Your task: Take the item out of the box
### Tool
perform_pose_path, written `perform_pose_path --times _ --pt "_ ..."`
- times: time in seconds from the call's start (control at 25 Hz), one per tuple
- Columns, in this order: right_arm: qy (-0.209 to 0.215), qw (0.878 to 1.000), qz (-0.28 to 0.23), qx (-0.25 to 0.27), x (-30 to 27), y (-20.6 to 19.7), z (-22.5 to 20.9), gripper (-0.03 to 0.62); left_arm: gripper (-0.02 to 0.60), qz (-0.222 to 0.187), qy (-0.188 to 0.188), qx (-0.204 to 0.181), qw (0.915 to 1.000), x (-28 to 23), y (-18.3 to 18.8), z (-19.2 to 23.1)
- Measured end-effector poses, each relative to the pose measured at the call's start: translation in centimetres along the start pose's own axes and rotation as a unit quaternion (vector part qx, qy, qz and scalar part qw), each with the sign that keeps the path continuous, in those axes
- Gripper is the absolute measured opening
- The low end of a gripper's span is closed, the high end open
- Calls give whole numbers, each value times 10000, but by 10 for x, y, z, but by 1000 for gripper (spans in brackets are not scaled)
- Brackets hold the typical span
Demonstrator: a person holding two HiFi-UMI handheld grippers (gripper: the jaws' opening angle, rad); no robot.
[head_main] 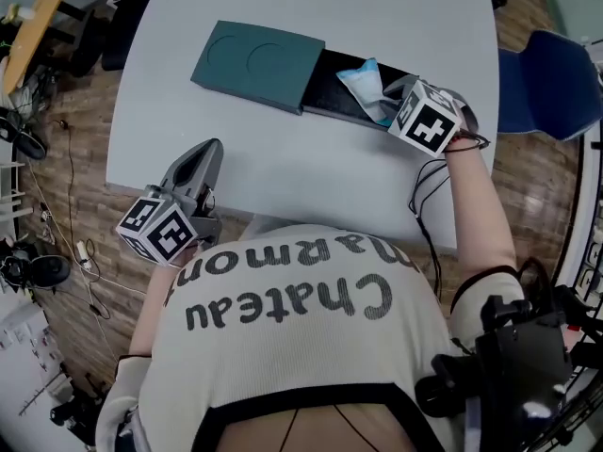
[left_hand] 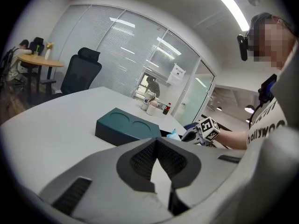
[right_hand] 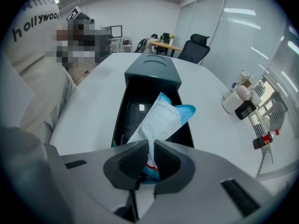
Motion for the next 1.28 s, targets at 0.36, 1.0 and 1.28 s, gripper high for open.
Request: perform_pose_path --times 0.36,1.0,1.28 --pt "-349 9956 -420 -757 18 3 -7 28 0 63 -454 -269 9986 -18 15 -17" --pt "-1554 9408 -1420 -2656 60 12 -17 20 0 -188 -787 -69 9967 -2 26 10" --pt "-1479 8933 -2111 -3683 77 24 5 20 0 -323 -1041 -57 9940 -4 32 9"
Point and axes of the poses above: the fingertips, and each gripper's own axes: x backward along the fingers, z to its left, y out of its top, the point moved 3 cm from there along x, backward along the fingers, and after that the axes turned 1 degree about -x, right-handed, at the moved point
